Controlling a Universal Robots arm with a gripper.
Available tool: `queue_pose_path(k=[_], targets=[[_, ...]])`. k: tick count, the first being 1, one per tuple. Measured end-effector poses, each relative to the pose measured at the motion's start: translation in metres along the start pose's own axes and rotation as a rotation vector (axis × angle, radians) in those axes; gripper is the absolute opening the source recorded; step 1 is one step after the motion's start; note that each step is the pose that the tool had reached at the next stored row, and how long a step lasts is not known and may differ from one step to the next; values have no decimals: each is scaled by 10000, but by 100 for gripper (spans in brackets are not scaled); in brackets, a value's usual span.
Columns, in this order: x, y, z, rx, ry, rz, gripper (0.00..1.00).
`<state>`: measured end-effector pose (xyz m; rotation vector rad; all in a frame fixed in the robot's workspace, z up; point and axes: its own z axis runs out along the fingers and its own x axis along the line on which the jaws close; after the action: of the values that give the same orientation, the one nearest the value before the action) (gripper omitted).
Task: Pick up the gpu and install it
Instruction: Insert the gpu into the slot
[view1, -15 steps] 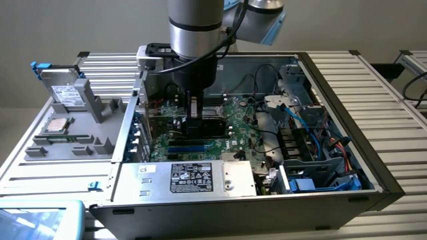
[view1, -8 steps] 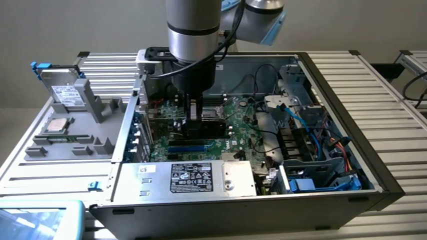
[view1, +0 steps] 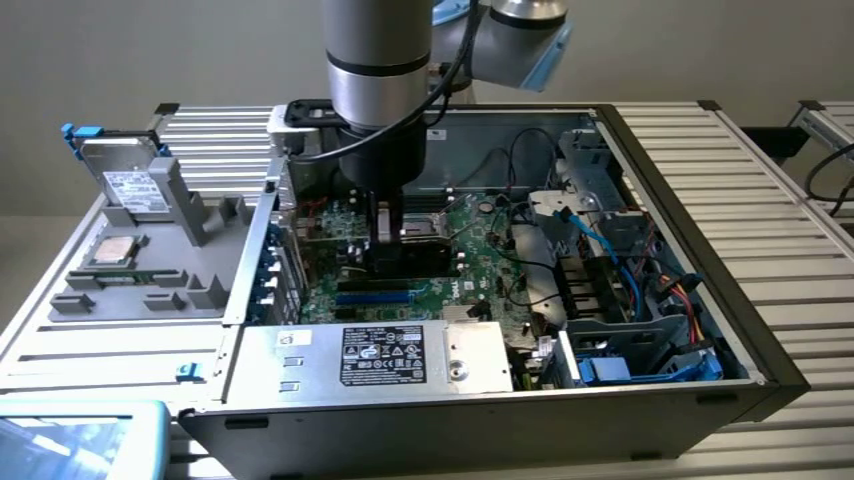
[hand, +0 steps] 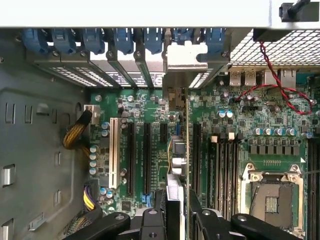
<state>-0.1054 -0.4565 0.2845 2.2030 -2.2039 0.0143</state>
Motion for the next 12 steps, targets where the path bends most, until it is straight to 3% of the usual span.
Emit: queue_pose_path(k=[4, 12], targets=[[1, 25, 46, 16, -33, 0, 28], [7, 52, 112, 15, -34, -1, 28]])
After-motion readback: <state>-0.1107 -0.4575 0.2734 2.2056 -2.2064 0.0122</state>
